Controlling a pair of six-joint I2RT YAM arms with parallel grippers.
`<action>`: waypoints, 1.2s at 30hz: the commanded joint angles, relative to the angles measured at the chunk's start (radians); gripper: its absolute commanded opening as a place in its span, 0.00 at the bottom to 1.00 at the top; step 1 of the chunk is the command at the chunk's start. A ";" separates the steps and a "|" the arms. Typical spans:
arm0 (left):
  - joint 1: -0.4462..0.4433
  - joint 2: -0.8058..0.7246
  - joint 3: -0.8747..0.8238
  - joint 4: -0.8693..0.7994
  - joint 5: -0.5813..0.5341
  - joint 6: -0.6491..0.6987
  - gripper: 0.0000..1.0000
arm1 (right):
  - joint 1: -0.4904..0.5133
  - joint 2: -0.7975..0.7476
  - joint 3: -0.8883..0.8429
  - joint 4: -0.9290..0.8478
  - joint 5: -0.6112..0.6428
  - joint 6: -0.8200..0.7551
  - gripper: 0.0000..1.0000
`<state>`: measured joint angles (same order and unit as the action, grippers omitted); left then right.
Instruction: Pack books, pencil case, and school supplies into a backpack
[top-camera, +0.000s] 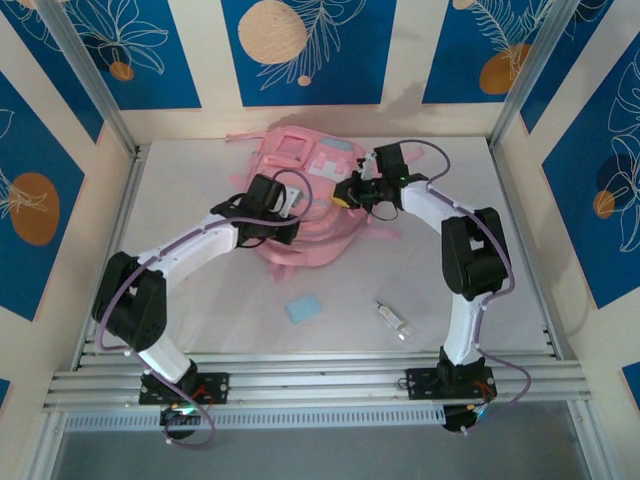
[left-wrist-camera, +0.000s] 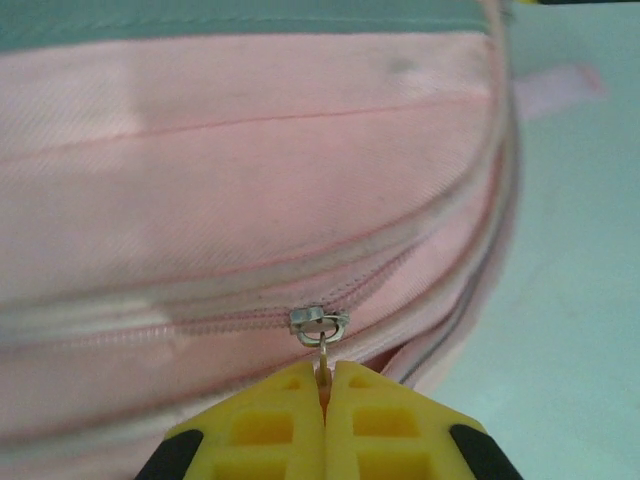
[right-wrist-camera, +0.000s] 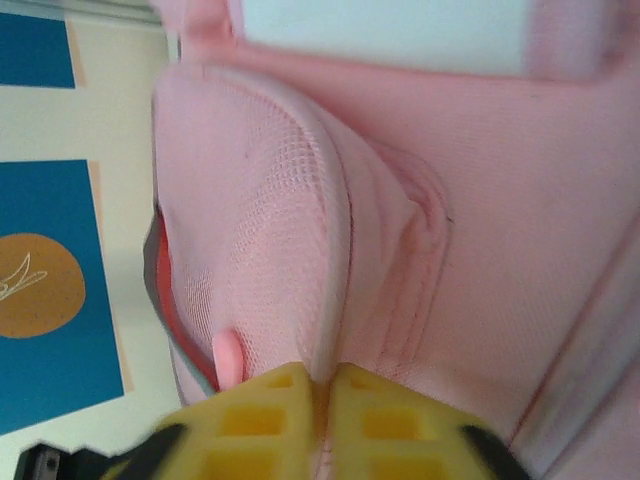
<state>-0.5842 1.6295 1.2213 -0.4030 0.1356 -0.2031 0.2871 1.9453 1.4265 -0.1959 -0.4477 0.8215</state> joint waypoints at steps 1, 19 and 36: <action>-0.035 -0.021 0.060 -0.063 0.133 -0.073 0.00 | -0.029 -0.067 0.006 -0.014 0.071 -0.023 0.38; -0.098 0.110 0.204 -0.072 0.200 -0.077 0.00 | 0.076 -0.203 -0.348 0.290 0.055 0.326 0.55; 0.066 -0.095 -0.066 -0.291 -0.155 0.002 0.00 | 0.027 -0.191 -0.273 0.159 0.086 0.101 0.00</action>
<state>-0.5674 1.6005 1.1839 -0.5617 0.0673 -0.2478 0.3496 1.7893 1.1042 0.0154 -0.3923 1.0306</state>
